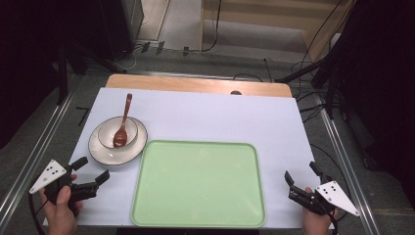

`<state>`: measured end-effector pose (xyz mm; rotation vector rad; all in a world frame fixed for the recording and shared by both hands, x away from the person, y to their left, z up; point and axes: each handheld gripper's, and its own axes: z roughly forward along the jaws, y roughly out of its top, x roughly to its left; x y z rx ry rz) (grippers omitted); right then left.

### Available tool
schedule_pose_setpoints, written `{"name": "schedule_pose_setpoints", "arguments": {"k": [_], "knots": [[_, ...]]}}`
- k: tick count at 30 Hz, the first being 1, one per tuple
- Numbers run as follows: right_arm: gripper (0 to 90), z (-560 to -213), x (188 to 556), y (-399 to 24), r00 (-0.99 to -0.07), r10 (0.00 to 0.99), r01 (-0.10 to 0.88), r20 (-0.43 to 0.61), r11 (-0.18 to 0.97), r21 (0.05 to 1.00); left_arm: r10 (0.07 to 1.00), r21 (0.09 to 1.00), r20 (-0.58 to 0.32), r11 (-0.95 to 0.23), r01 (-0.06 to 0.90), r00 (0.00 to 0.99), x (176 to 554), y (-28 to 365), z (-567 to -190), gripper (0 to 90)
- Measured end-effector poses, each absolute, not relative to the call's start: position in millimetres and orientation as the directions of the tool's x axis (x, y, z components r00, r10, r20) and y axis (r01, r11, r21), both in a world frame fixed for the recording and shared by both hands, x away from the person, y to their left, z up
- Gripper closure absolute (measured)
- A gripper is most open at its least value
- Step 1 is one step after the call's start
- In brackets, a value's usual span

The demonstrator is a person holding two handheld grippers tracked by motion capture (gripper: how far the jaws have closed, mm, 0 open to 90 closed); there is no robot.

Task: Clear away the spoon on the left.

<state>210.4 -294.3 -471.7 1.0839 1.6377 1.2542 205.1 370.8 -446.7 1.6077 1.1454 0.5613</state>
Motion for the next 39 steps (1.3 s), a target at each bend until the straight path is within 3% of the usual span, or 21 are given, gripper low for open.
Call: {"name": "schedule_pose_setpoints", "arguments": {"k": [24,39], "knots": [[13.2,-472,208,-294,-0.330,0.940,0.147,-0.091,0.146,0.978,0.841,0.898,-0.231,-0.009,0.439,0.489,213,356,-418,0.0],[13.2,-472,208,-295,-0.327,0.941,0.148,-0.085,0.140,0.979,0.832,0.897,-0.199,-0.059,0.438,0.518,239,350,-384,0.0]]}}
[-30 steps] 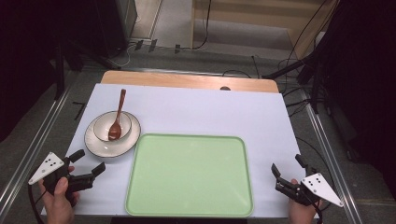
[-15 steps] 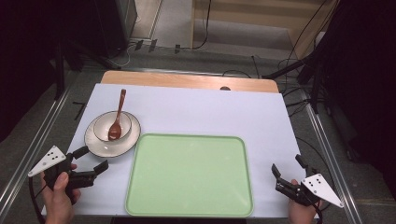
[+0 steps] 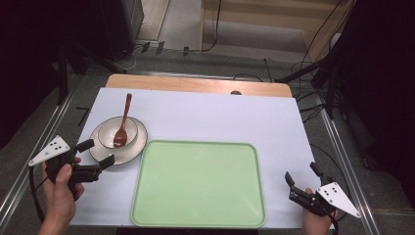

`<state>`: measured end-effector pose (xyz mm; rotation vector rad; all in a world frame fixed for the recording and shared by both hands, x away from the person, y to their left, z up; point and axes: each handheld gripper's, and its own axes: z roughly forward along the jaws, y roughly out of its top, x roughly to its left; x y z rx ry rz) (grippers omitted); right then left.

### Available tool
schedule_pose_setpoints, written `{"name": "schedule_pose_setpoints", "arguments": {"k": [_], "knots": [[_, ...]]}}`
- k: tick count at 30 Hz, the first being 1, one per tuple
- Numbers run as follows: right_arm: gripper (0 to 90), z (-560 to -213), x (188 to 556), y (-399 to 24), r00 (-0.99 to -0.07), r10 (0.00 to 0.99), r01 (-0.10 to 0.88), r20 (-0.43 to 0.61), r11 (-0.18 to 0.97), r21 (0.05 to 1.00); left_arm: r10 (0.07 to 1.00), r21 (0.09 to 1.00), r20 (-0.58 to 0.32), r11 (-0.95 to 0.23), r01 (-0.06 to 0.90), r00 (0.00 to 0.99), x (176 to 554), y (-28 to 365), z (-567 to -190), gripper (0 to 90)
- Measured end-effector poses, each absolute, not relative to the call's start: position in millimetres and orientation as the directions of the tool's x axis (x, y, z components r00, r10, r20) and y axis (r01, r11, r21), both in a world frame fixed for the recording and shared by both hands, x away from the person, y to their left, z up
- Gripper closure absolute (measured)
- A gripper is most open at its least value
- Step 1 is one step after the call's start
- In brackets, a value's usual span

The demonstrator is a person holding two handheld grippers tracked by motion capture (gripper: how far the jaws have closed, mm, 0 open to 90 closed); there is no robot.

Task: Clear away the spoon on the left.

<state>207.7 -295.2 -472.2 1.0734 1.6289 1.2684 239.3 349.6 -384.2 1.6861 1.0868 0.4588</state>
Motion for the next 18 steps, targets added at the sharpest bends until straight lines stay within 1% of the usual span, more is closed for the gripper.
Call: {"name": "schedule_pose_setpoints", "arguments": {"k": [18], "knots": [[13.2,-472,208,-296,-0.331,0.940,0.146,-0.084,0.139,0.979,0.827,0.872,-0.226,-0.063,0.484,0.514,287,344,-381,0.0]]}}
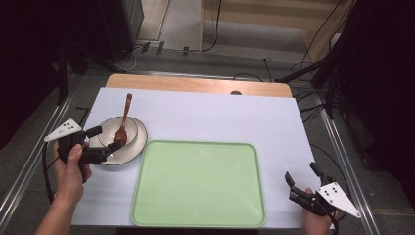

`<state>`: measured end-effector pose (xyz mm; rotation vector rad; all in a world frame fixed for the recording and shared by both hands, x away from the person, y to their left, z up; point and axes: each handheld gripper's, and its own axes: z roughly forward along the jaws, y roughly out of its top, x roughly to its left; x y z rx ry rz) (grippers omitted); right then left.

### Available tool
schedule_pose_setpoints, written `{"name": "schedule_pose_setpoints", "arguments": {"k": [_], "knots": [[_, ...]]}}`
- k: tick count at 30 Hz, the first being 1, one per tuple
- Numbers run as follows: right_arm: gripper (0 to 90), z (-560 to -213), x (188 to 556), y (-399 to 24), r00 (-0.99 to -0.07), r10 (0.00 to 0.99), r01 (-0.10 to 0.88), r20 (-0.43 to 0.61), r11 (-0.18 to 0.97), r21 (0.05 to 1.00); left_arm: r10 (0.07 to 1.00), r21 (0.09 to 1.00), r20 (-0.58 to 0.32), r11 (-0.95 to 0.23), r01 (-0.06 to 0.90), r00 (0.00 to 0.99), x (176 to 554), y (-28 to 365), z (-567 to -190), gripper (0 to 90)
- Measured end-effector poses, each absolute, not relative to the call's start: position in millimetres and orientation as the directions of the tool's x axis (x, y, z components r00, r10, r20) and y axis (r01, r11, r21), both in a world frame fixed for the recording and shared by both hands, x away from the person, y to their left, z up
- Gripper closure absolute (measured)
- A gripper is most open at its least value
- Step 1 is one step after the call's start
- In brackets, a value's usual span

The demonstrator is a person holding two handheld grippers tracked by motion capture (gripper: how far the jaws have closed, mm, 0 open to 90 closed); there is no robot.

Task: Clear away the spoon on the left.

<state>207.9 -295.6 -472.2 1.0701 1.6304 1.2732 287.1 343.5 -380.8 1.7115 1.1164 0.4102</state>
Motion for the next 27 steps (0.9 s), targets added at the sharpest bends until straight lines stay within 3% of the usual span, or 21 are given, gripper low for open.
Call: {"name": "schedule_pose_setpoints", "arguments": {"k": [27], "knots": [[13.2,-472,208,-294,-0.330,0.940,0.146,-0.091,0.146,0.978,0.819,0.846,-0.278,-0.038,0.531,0.501,346,345,-379,0.0]]}}
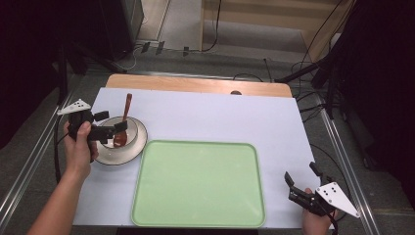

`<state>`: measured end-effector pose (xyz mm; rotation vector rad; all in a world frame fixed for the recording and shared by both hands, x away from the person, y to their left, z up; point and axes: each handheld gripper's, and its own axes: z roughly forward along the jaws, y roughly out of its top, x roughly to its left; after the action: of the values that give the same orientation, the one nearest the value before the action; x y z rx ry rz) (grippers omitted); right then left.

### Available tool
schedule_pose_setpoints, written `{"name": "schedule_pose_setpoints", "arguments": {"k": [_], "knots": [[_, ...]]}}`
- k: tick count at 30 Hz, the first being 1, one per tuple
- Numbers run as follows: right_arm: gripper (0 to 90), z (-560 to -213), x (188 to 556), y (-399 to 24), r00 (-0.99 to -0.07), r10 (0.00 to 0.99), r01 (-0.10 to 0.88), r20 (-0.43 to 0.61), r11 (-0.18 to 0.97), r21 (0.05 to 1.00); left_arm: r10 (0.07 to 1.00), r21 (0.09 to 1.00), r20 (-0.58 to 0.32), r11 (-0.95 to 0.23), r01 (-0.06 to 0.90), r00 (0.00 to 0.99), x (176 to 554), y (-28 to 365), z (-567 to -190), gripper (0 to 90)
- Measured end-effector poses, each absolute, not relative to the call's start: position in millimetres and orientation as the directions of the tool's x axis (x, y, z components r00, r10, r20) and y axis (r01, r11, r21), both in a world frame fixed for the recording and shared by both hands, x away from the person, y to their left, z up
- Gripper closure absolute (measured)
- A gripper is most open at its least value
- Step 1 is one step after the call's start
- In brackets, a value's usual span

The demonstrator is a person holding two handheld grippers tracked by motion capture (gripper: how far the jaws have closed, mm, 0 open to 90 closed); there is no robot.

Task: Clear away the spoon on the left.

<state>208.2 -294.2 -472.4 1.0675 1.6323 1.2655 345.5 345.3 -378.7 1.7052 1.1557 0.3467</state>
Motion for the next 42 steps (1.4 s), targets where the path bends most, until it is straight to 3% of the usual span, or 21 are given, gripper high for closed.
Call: {"name": "schedule_pose_setpoints", "arguments": {"k": [14,17,22,24,28,31,32,34,37,42], "knots": [[13.2,-472,208,-295,-0.332,0.940,0.146,-0.085,0.140,0.979,0.841,0.829,-0.282,-0.030,0.559,0.463,371,343,-381,0.0],[13.2,-472,208,-295,-0.331,0.940,0.146,-0.085,0.140,0.979,0.857,0.818,-0.280,-0.024,0.575,0.433,377,341,-380,5.9],[13.2,-472,208,-295,-0.334,0.938,0.144,-0.089,0.144,0.979,0.845,0.802,-0.314,-0.009,0.598,0.433,385,344,-379,6.6],[13.2,-472,208,-295,-0.333,0.939,0.145,-0.087,0.143,0.979,0.860,0.790,-0.299,-0.019,0.613,0.413,388,342,-378,13.4],[13.2,-472,208,-295,-0.333,0.938,0.144,-0.090,0.145,0.979,0.881,0.753,-0.292,-0.028,0.658,0.372,395,341,-381,18.5],[13.2,-472,208,-295,-0.334,0.938,0.144,-0.090,0.145,0.979,0.892,0.729,-0.303,-0.009,0.685,0.335,399,342,-384,28.1],[13.2,-472,207,-295,-0.332,0.940,0.146,-0.083,0.138,0.980,0.891,0.715,-0.318,0.002,0.699,0.323,400,343,-386,35.3],[13.2,-472,208,-295,-0.332,0.940,0.146,-0.083,0.138,0.980,0.896,0.688,-0.333,0.017,0.726,0.295,404,345,-389,38.8],[13.2,-472,207,-295,-0.333,0.939,0.146,-0.085,0.140,0.979,0.888,0.678,-0.356,0.030,0.734,0.292,406,346,-390,49.4],[13.2,-472,208,-295,-0.333,0.939,0.144,-0.084,0.139,0.980,0.884,0.675,-0.349,0.006,0.738,0.311,409,342,-392,57.3]]}}
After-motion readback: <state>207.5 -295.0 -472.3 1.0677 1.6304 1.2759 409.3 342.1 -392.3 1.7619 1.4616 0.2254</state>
